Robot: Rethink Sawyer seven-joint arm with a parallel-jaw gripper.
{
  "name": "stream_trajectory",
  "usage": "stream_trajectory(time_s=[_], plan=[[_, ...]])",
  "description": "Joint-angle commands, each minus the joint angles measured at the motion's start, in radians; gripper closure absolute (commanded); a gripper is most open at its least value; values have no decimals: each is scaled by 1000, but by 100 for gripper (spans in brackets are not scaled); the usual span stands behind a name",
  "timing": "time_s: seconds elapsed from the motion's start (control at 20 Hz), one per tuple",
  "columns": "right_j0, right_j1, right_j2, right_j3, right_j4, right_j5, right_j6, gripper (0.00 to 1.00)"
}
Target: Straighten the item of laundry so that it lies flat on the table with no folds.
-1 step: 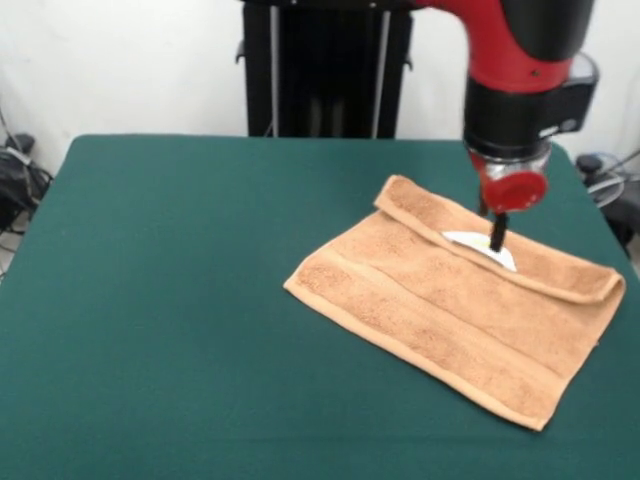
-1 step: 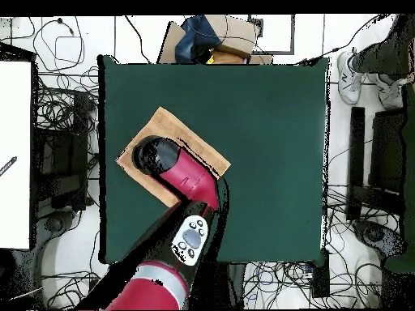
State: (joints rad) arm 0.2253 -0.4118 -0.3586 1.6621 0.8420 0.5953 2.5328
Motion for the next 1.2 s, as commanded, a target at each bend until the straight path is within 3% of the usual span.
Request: stream_trajectory(time_s=[0.05, 0.6, 1.2], plan=[[8, 86, 143, 74, -58, -127, 69, 0], [2, 226, 230, -5, -46, -260, 67, 0], [-33, 260, 282, -19, -57, -327, 49, 0]])
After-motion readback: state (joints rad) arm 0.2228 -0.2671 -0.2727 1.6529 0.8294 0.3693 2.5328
